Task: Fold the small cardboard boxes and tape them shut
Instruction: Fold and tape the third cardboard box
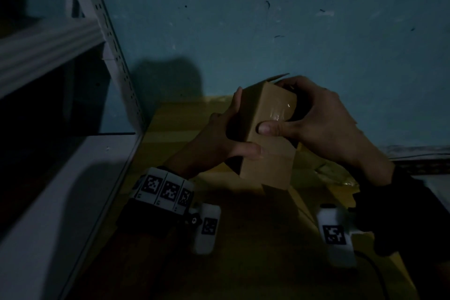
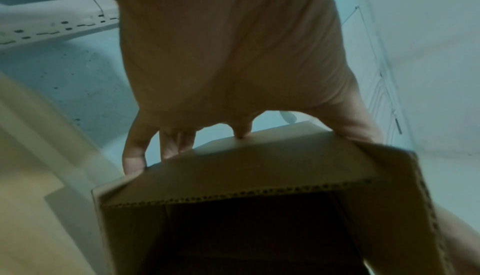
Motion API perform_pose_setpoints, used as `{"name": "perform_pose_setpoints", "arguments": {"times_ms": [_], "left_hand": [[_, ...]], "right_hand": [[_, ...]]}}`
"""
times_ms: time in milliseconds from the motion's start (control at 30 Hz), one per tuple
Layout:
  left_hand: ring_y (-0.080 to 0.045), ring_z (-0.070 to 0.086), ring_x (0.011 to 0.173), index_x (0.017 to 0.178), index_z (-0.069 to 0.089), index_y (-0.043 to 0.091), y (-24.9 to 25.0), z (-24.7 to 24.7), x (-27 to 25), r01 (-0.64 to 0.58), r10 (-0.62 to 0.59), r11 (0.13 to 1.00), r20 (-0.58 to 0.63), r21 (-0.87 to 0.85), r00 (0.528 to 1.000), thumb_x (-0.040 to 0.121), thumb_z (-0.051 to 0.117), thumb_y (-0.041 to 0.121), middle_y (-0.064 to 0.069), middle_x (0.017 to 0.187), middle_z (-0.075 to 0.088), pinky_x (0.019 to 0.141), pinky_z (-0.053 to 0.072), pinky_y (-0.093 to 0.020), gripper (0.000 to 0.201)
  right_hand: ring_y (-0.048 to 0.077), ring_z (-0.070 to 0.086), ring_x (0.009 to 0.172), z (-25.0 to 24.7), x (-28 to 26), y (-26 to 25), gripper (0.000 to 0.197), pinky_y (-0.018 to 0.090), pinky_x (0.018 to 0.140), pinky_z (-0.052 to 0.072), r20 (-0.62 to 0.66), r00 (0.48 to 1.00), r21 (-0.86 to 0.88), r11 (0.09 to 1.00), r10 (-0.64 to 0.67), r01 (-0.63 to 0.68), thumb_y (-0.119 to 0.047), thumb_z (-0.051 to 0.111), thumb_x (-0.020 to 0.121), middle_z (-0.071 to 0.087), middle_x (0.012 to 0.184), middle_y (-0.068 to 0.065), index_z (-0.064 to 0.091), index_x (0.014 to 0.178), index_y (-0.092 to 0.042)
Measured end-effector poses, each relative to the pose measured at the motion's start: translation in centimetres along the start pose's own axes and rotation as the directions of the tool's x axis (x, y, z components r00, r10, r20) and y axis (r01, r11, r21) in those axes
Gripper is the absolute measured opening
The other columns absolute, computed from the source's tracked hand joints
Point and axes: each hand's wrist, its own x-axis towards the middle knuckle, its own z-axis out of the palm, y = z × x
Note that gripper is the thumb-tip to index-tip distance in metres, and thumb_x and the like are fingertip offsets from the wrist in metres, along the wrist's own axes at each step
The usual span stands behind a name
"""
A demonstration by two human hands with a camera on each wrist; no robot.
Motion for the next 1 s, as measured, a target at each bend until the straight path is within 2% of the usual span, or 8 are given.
{"name": "perform_pose_setpoints", "arguments": {"times_ms": [133,267,467,633,733,833,900,1000], "left_hand": [[-0.002,0.053,0.119,0.155,-0.008,0.037,0.1,0.0,0.0,0.018,-0.018,1.000,0.012,0.006,1.000,0.071,0.085,0.021,0.009,0.138,0.052,0.095,0.054,-0.039,0.127],[-0.003,0.052,0.119,0.155,-0.010,0.037,0.1,0.0,0.0,0.021,-0.022,0.999,0.014,0.039,1.000,0.068,0.086,0.027,0.009,0.140,0.051,0.096,0.052,-0.034,0.130],[0.013,0.049,0.112,0.155,-0.009,0.038,-0.4,0.0,0.1,0.010,-0.010,1.000,0.036,0.003,0.999,0.072,0.084,0.016,0.023,0.128,0.051,0.090,0.052,-0.025,0.127],[0.014,0.053,0.109,0.155,-0.004,0.038,0.1,-0.1,-0.1,-0.028,0.029,1.000,0.040,-0.010,0.999,0.056,0.078,0.044,0.025,0.124,0.055,0.081,0.051,-0.010,0.129],[0.009,0.056,0.109,0.155,0.001,0.038,0.1,-0.1,0.0,-0.035,0.035,0.999,0.033,-0.014,0.999,0.056,0.077,0.045,0.019,0.125,0.058,0.084,0.053,-0.016,0.126],[0.003,0.058,0.111,0.155,0.000,0.038,-0.1,0.1,0.2,-0.015,0.015,1.000,0.022,-0.012,1.000,0.061,0.082,0.035,0.014,0.129,0.058,0.086,0.057,-0.028,0.125],[0.011,0.056,0.107,0.156,-0.003,0.037,-0.2,0.1,0.2,0.002,-0.002,1.000,0.014,-0.007,1.000,0.068,0.085,0.022,0.019,0.127,0.056,0.082,0.056,-0.021,0.124],[0.020,0.054,0.101,0.156,-0.005,0.034,-0.5,0.0,0.2,0.000,0.000,1.000,0.013,0.004,1.000,0.076,0.080,0.008,0.025,0.121,0.053,0.079,0.053,-0.013,0.120]], "right_hand": [[0.016,0.072,0.095,-0.5,0.2,0.1,0.070,0.049,0.081,0.061,0.051,0.999,0.107,0.994,0.005,-0.010,-0.046,0.089,0.051,0.072,0.105,-0.003,0.065,0.114,-0.024],[0.010,0.072,0.090,-1.1,0.1,0.1,0.056,0.028,0.076,0.061,0.103,0.994,0.194,0.981,-0.036,0.015,-0.023,0.087,0.061,0.074,0.102,-0.001,0.067,0.113,-0.016],[0.016,0.073,0.092,-2.0,0.0,0.1,0.042,0.034,0.080,0.061,0.144,0.986,0.198,0.978,-0.089,0.059,-0.021,0.082,0.068,0.075,0.104,-0.003,0.070,0.108,-0.024],[0.012,0.072,0.096,-1.9,-0.2,0.2,0.038,0.028,0.076,0.060,0.149,0.985,0.187,0.980,-0.091,0.063,-0.021,0.075,0.080,0.073,0.107,-0.002,0.068,0.117,-0.021],[0.016,0.071,0.097,-1.8,-0.4,0.0,0.037,0.040,0.079,0.061,0.132,0.989,0.160,0.986,-0.070,0.049,-0.033,0.069,0.087,0.072,0.106,-0.002,0.068,0.121,-0.018],[0.011,0.070,0.093,-0.9,-0.3,-0.2,0.063,0.045,0.080,0.061,0.083,0.996,0.050,0.998,-0.044,0.040,-0.054,0.078,0.065,0.071,0.104,-0.007,0.064,0.118,-0.022],[0.011,0.069,0.095,-0.3,-0.2,-0.2,0.082,0.046,0.080,0.060,0.045,0.998,-0.018,0.999,-0.040,0.041,-0.062,0.081,0.050,0.070,0.107,-0.009,0.061,0.120,-0.024],[0.015,0.071,0.093,-0.4,0.1,-0.1,0.077,0.050,0.079,0.061,0.047,0.999,0.053,0.998,-0.027,0.025,-0.050,0.086,0.051,0.071,0.106,-0.004,0.063,0.119,-0.020]]}}
